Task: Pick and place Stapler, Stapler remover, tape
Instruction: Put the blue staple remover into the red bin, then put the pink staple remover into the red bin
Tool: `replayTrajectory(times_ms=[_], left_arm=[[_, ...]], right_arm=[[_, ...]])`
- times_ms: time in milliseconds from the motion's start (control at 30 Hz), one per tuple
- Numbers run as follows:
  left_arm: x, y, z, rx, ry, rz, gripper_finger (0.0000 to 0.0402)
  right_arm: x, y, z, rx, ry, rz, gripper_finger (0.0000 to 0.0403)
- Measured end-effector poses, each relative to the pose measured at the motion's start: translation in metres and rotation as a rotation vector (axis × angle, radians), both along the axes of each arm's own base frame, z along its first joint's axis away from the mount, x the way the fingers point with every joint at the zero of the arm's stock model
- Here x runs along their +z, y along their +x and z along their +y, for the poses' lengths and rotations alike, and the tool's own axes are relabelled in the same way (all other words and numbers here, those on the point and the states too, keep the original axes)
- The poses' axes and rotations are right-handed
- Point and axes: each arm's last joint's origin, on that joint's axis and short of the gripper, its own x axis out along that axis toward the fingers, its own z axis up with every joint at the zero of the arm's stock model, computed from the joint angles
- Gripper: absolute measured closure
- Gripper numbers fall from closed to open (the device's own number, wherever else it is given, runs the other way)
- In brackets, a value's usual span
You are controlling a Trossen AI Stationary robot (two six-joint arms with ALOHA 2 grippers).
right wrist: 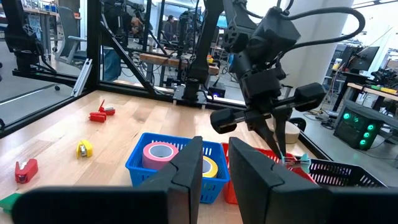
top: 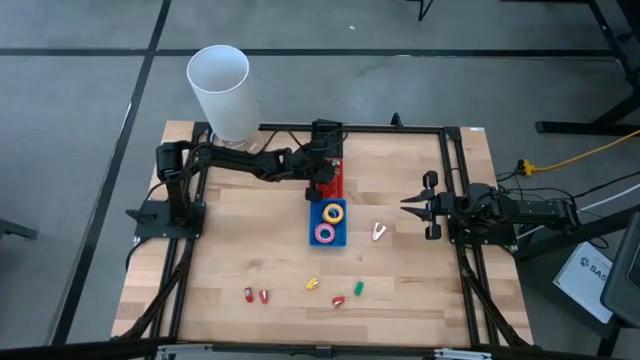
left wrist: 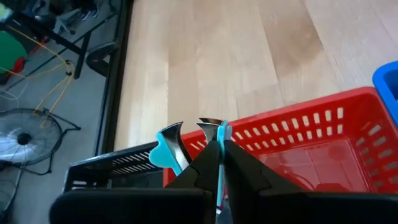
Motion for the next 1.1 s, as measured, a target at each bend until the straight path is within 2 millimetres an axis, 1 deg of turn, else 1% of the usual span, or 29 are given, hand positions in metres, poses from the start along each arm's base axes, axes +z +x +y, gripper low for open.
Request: replayTrajectory(times_ms=[167,267,467,700,867,967,1100], left_arm=[[-0.004,0.001,0.000,0.016,-0.024,-0.004,0.0387],[-0.008,0.001,-0.001,0.020,-0.079,0.005,0.0386],[-0.010,0.002,-0.003,0.048,-0.121,-0.008,0.0374],[-0.010,0.004,-0.010,0.116,-0.095,-0.010,0.0339],[-0.006,0.003,-0.013,0.177,-0.035,-0.010,0.0311],[0.000,0.001,-0.013,0.197,-0.015,-0.020,0.0302],[0.006,-0.002,-0.013,0.217,-0.001,-0.014,0.0300]], right_arm=[[0.000,0.000,0.000,0.000,0.000,0.001,0.0322],[0.000,0.000,0.000,0.000,0.000,0.000,0.0322],[0.000,0.000,0.000,0.000,0.000,0.001,0.0322],[0.000,0.000,0.000,0.000,0.000,0.000,0.0322],[0.000,0.000,0.000,0.000,0.000,0.000,0.0322],[0.000,0.000,0.000,0.000,0.000,0.000,0.0322],[0.000,0.000,0.000,0.000,0.000,0.000,0.0322]])
